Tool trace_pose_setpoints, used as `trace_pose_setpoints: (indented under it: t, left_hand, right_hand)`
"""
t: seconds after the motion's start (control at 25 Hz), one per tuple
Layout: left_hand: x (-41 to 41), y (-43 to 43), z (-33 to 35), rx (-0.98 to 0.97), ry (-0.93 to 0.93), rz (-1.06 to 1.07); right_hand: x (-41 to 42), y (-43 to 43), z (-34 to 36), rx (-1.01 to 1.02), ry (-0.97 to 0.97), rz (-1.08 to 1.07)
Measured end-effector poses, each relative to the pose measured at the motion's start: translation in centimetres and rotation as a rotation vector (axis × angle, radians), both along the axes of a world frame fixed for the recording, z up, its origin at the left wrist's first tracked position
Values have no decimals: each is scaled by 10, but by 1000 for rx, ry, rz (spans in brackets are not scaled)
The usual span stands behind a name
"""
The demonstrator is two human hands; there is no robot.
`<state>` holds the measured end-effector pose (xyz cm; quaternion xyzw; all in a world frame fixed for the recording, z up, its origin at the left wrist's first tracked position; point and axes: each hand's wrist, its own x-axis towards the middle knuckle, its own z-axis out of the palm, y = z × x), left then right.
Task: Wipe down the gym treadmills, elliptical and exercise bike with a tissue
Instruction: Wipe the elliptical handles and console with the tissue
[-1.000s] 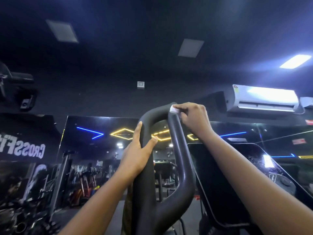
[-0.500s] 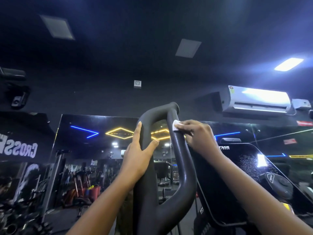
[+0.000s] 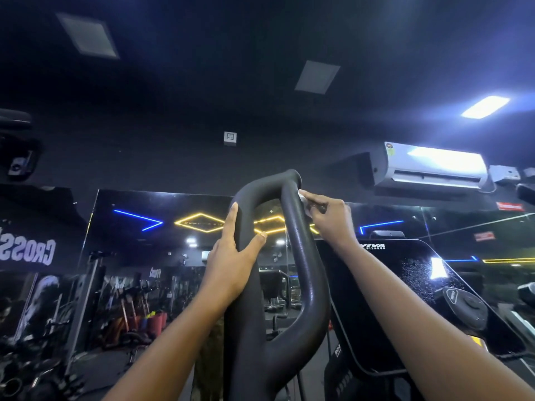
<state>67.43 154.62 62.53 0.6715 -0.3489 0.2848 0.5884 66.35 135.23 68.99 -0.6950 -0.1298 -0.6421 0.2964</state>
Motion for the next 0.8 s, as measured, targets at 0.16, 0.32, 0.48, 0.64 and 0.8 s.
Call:
trace_pose_setpoints:
  t: [0.16, 0.32, 0.48, 0.64, 0.8]
  left_hand:
    - [-1, 0, -1, -17, -2, -14]
    - [-4, -1, -2, -23, 12, -20]
    - [-8, 0, -1, -2, 12, -10]
    - [-8, 0, -2, 25, 6, 15]
    - [-5, 1, -3, 26, -4, -8]
  right_hand:
    - [-6, 0, -40, 36, -9, 104]
    - [-29, 4, -83, -42, -96, 80]
    - [-50, 6, -90, -205, -167, -80]
    - [-29, 21, -13, -405, -228, -258]
    - [-1, 30, 33, -560, -45, -459]
